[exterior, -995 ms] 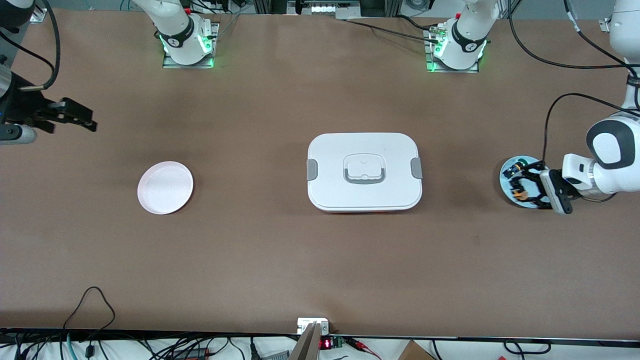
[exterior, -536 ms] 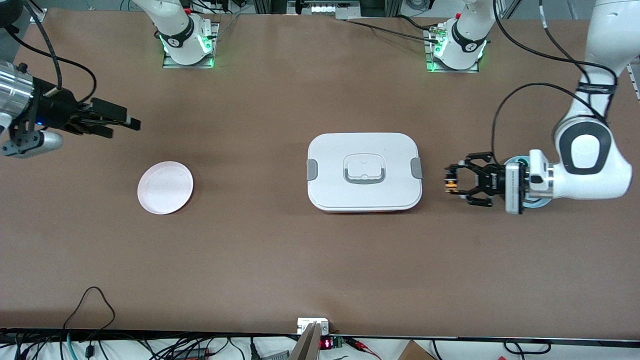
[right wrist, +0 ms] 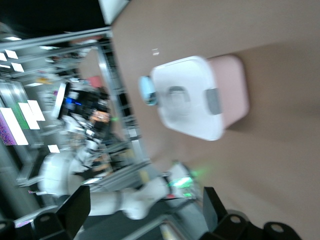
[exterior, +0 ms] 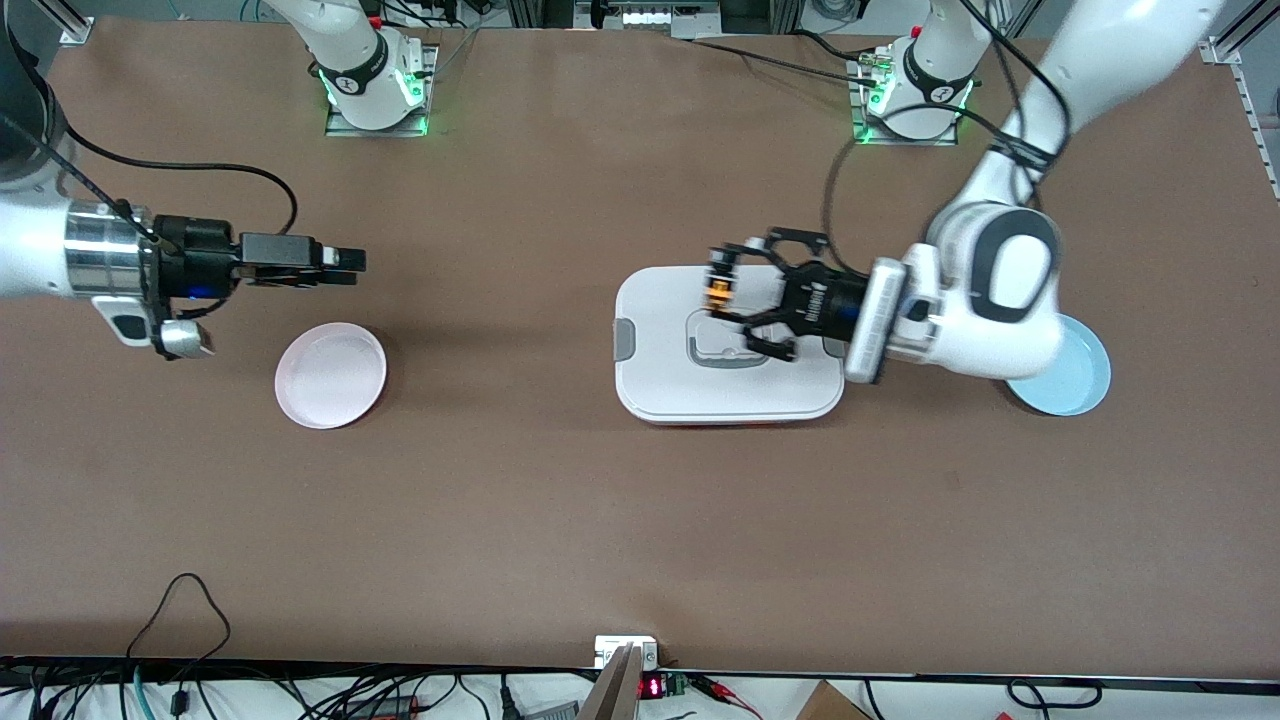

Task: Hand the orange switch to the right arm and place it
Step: 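Lift the orange switch with the left gripper while the right gripper approaches, then grasp the orange switch with the right gripper from the left gripper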

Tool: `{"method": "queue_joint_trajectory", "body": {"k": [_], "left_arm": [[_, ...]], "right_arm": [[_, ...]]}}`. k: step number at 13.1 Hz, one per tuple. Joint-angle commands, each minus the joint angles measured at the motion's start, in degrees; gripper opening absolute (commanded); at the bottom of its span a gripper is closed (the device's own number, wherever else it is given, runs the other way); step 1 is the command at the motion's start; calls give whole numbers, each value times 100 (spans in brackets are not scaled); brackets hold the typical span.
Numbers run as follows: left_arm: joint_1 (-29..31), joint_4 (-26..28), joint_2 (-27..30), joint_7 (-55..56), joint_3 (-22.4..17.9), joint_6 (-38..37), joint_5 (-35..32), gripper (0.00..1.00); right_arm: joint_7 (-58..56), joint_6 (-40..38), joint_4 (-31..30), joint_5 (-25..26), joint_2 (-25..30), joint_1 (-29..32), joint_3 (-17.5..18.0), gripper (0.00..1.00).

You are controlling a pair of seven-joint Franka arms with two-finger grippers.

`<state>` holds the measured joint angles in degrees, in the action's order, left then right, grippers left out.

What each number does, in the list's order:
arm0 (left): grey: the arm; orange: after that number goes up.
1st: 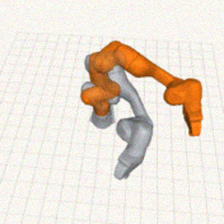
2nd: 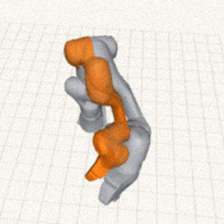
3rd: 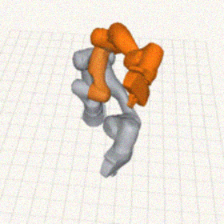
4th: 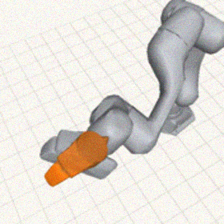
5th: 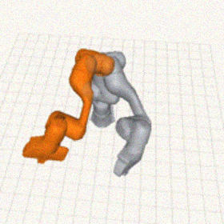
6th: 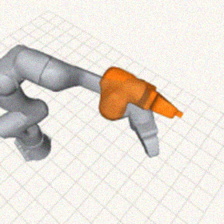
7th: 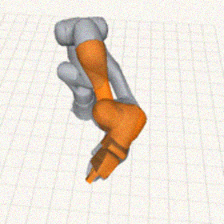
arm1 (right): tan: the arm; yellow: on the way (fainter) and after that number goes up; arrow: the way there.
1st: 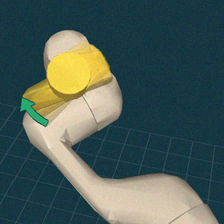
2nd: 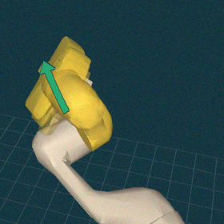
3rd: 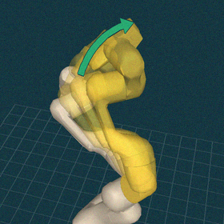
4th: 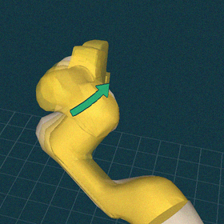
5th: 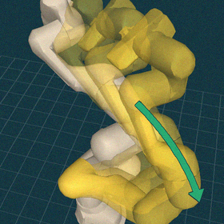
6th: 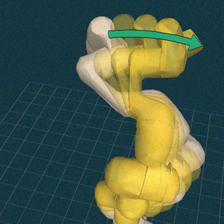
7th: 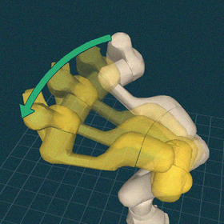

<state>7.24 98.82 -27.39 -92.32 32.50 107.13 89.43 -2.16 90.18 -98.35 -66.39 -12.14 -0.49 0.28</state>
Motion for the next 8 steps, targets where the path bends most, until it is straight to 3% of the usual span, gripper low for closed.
{"method": "queue_joint_trajectory", "body": {"k": [1, 4, 8], "left_arm": [[-695, -546, 76, 12, -85, 728, 557, 0], [-1294, -1065, 32, 617, -86, 1493, 804, 0], [-1988, -1637, -196, 654, -86, 2574, 822, 0]], "right_arm": [[-47, -35, -324, -1021, -52, -48, 7, 100], [189, -35, -544, -1735, -174, -57, 7, 100], [1014, 43, -598, -1948, -70, -398, 15, 100]]}}
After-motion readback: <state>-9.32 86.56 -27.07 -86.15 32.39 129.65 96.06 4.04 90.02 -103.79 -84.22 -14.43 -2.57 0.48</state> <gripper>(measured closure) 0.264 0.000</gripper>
